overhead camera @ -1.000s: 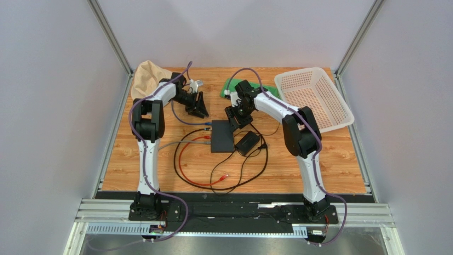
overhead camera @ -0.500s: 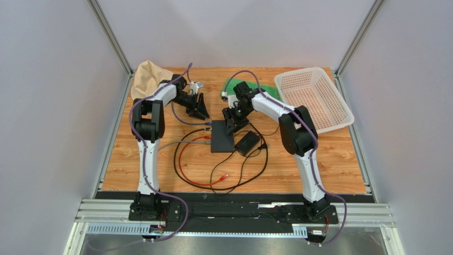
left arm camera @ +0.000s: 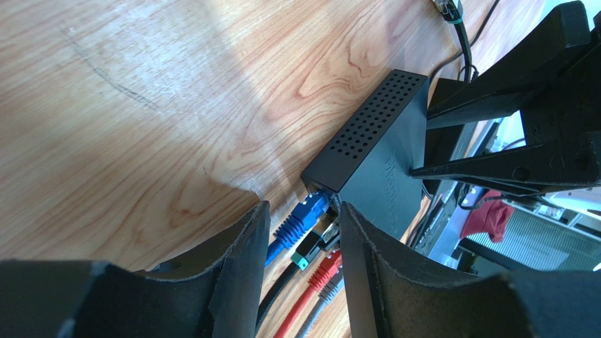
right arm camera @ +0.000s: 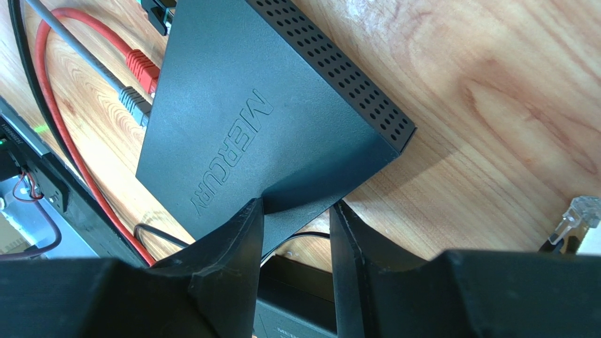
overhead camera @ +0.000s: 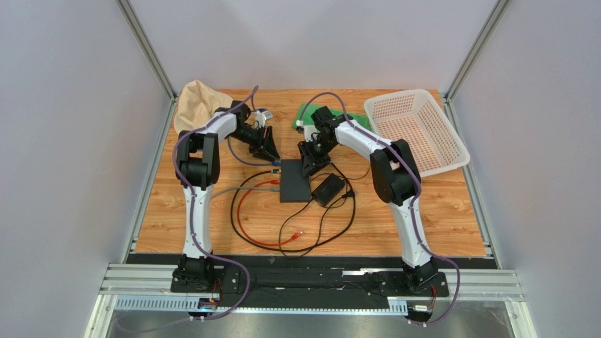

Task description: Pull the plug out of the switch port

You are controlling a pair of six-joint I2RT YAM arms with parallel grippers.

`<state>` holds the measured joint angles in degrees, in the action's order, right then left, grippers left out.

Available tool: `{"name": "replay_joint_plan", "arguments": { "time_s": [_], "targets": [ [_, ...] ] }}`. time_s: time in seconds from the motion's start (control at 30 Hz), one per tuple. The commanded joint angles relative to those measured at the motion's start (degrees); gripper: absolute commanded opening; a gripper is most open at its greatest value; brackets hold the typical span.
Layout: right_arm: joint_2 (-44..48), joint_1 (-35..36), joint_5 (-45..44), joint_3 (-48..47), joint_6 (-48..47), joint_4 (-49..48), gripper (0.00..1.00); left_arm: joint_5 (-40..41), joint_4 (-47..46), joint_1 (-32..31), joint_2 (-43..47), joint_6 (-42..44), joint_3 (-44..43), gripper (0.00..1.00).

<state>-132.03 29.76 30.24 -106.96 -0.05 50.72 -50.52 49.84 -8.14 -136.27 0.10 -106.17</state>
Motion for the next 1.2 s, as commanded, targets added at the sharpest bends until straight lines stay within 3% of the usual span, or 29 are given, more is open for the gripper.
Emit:
{"name": "replay_joint_plan", "arguments": {
  "time_s": [0.0, 0.43, 1.17],
  "targets": [
    [-5.61, 0.83, -8.00, 1.31, -4.78, -0.45, 0.36, 2.97, 0.60, -0.91, 0.21, 2.36, -0.61, 0.50],
    [-5.79, 1.27, -7.65, 0.96, -5.57, -0.01, 0.36, 0.78, 6.49, -0.91, -2.07, 9.13, -4.40, 0.47],
    [-5.61, 1.62, -8.00, 0.96, -6.19, -0.09, 0.36, 0.69, 7.64, -3.81, -2.34, 10.27, -5.01, 0.42]
  ]
}}
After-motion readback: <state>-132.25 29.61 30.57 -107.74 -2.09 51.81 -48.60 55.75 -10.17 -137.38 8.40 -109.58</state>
